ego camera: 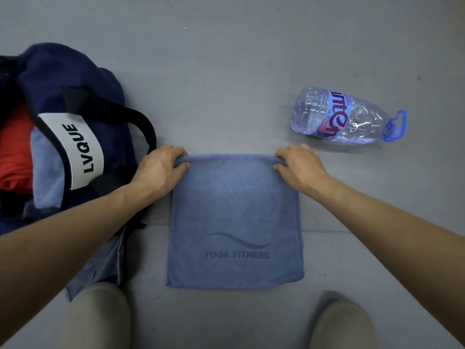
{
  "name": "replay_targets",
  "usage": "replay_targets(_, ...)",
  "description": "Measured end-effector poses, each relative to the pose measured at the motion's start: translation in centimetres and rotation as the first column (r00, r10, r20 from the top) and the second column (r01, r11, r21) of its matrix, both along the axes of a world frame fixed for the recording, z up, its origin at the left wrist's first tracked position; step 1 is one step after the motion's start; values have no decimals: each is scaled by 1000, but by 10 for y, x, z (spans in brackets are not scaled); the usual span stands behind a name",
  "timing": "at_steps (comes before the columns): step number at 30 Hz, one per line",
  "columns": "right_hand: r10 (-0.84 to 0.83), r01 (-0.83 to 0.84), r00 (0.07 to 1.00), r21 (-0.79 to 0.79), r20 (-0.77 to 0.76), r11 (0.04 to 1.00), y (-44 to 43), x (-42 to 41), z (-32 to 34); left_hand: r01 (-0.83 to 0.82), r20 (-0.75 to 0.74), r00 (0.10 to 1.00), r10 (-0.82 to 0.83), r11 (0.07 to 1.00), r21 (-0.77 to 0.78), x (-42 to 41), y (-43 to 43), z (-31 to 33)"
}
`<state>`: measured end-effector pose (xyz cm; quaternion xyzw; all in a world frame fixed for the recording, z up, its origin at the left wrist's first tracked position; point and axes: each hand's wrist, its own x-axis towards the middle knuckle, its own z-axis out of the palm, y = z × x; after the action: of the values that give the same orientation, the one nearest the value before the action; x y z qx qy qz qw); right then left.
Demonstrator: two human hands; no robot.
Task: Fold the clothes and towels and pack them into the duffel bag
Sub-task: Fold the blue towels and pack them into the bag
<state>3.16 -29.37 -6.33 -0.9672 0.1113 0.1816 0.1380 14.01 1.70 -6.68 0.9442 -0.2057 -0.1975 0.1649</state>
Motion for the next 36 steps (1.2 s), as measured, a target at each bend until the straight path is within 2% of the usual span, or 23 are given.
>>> replay_targets(3,-32,29,992,31,122,999,-4,0,4,-38,26,999,40,998,-50,0,1,6)
replay_targets(6,-53,45,976,42,209,998,-3,-6,11,-145,39,987,155,971,-188,-3,3,15)
replay_targets(8,15,-26,963,36,269,999,1,-22,21,-170,23,983,183,948,-269,-14,10,23)
replay_targets(10,129,-145,936,26,327,989,10,-47,32,-103,34,993,118,950,-294,-36,25,29)
replay_targets(14,295,-328,893,43,340,944,24,-106,28,125,120,988,-100,965,-229,-87,69,26)
replay_targets(17,386,-420,867,45,315,906,31,-152,16,205,89,978,-189,952,-228,-123,96,25)
replay_targets(20,487,-510,839,36,243,859,36,-187,4,374,60,927,-370,918,-128,-152,117,14)
replay_targets(25,498,-501,860,0,115,865,41,-199,-1,559,67,828,-557,829,-7,-175,123,3)
replay_targets(30,495,-501,850,-13,178,865,47,-169,0,558,195,807,-557,828,57,-181,91,7)
replay_targets(33,584,-585,795,-51,164,810,52,-154,-12,521,186,820,-542,840,152,-190,72,-3)
replay_targets(36,606,-598,786,-97,124,796,50,-145,-26,477,187,836,-516,852,216,-180,57,-9)
